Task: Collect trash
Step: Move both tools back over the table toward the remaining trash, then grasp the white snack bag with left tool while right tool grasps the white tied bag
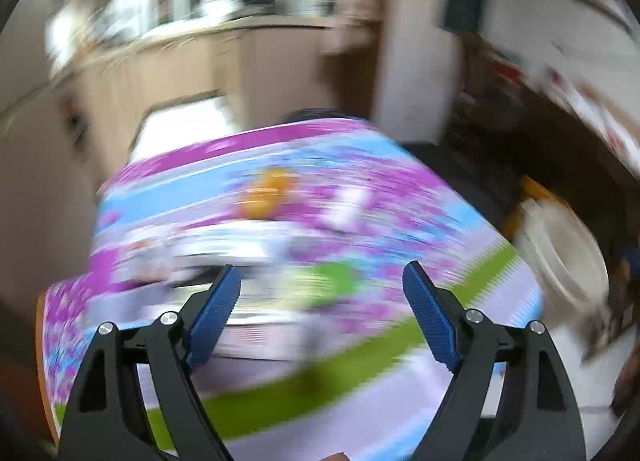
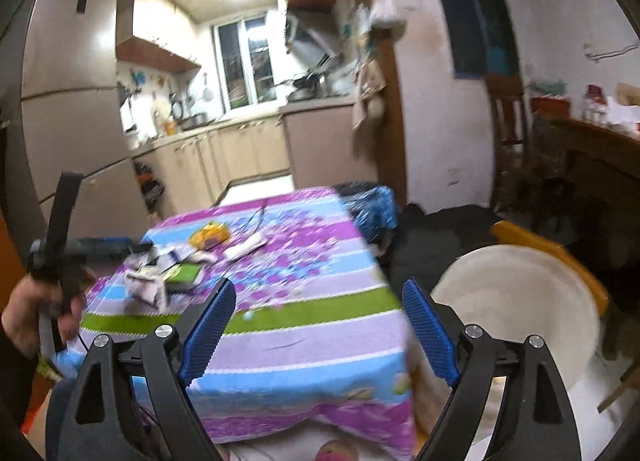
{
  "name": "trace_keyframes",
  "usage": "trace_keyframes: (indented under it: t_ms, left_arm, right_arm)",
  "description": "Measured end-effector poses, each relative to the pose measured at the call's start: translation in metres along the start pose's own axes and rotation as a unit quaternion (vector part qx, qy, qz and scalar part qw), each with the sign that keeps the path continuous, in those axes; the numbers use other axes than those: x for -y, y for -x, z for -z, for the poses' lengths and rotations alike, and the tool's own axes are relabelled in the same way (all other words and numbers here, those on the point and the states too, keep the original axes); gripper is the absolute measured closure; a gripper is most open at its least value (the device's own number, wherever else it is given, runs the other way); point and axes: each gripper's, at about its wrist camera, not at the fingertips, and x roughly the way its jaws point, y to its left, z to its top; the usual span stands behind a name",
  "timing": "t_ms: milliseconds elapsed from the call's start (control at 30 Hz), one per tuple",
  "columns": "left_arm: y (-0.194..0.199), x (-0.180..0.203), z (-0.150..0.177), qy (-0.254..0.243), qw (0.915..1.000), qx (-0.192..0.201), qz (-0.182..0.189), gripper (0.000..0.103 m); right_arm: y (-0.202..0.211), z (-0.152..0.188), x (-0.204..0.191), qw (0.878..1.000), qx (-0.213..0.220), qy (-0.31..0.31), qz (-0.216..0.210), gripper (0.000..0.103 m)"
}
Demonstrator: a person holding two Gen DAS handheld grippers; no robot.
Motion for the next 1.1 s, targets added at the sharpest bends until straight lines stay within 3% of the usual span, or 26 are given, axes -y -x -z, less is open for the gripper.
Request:
trace_keyframes:
  t_ms: [100,233,433,533,667,767,867,1100]
  left_arm:
    - [-0.013,-0.091,-0.020,0.087,0.9953,-0.006,-0.042,0.017]
    - [-0.052,-0.150,-0.030,0.136,0.9869,-0.059,-0.065,0.017]
    - [-0.095,-0.144,-0.028,0.092,0.9875,-0.113,-0.060,0.017]
    - [-0.108,-0.153,-0.023,0.088,0.9850,-0.118,-0.090,0.017]
    - [-0.115,-0.162,-0.021,0.091,0.9852,-0.114,-0.090,0.016]
    - [-0.115,-0.163,-0.021,0.097,0.9860,-0.105,-0.086,0.037]
    - [-0.115,-0.161,-0.016,0.093,0.9872,-0.097,-0.086,0.041]
    - [-0.121,-0.157,-0.015,0.075,0.9904,-0.091,-0.071,0.050]
  right_arm:
    - [-0.019,0.006,-0.020,1.000,-0.022,0.008,-0.013,0.018]
    - [-0.051,0.012,-0.042,0.998,-0.057,0.021,-0.027,0.018]
    - [-0.087,0.010,-0.053,0.995,-0.084,0.035,-0.041,0.018]
    - [-0.101,0.007,-0.060,0.993,-0.096,0.040,-0.051,0.018]
    - [-0.119,0.000,-0.066,0.990,-0.112,0.021,-0.079,0.018]
    - [-0.143,-0.013,-0.066,0.986,-0.127,-0.009,-0.106,0.018]
    - [-0.172,-0.029,-0.066,0.980,-0.145,-0.041,-0.127,0.018]
    - [-0.274,-0.064,-0.074,0.964,-0.211,-0.103,-0.123,0.038]
